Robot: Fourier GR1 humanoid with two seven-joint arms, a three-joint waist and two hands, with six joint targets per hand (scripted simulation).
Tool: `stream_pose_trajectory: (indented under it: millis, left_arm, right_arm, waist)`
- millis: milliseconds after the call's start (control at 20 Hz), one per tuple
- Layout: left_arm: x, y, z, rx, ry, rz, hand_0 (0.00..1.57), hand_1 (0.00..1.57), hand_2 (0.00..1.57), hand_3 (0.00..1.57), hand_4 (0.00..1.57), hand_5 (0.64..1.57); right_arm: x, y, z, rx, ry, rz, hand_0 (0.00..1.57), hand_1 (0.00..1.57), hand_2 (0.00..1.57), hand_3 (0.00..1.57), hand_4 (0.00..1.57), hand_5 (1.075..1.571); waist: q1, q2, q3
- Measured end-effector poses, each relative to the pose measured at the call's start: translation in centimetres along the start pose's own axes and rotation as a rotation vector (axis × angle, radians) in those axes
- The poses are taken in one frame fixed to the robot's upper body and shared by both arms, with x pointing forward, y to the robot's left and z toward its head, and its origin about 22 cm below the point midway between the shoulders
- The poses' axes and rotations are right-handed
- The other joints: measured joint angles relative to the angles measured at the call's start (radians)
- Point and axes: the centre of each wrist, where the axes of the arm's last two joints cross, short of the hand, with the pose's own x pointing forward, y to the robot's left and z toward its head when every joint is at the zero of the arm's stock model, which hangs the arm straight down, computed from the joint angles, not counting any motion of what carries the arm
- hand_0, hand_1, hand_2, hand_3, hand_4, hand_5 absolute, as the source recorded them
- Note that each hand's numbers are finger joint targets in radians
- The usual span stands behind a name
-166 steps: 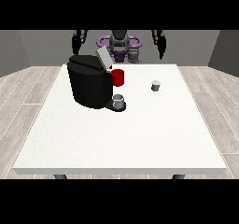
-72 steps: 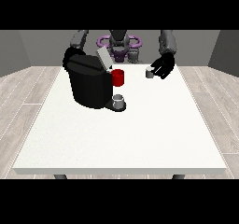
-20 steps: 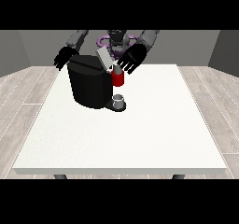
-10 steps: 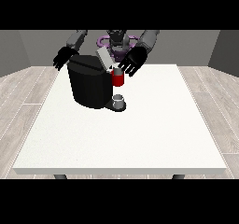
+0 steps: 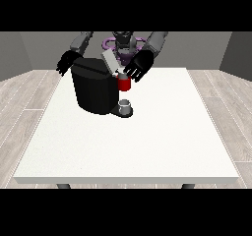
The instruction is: Insert the coffee pod into the coffee machine and close the lid
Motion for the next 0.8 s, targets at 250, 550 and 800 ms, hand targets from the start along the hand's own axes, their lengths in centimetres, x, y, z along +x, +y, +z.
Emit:
stream_pose_trajectory:
  millis: [250,550,800]
  left_arm:
    - [-0.5,-0.45,0.21,-0.013,-0.004,-0.019,1.05,1.05,1.12,0.95,0.37,1.571]
    - [0.23,-0.07,0.02,-0.008,-0.031,-0.04,1.02,1.02,1.09,0.9,0.37,1.571]
    - [-0.04,0.02,0.18,-0.047,-0.053,-0.086,0.0,0.0,0.0,0.0,0.0,1.571]
  right_arm:
    - [0.02,0.33,0.18,-0.01,0.006,0.001,0.0,0.0,0.0,0.0,0.43,1.571]
    - [-0.08,-0.18,-0.27,-0.019,-0.001,0.002,0.0,0.0,0.0,0.0,0.46,1.571]
    - [-0.15,-0.15,-0.21,-0.021,-0.004,0.006,0.0,0.0,0.0,0.0,0.41,1.571]
  waist:
    - [0.009,-0.014,0.0003]
    - [0.025,-0.011,0.0001]
    - [0.025,-0.01,0.0007]
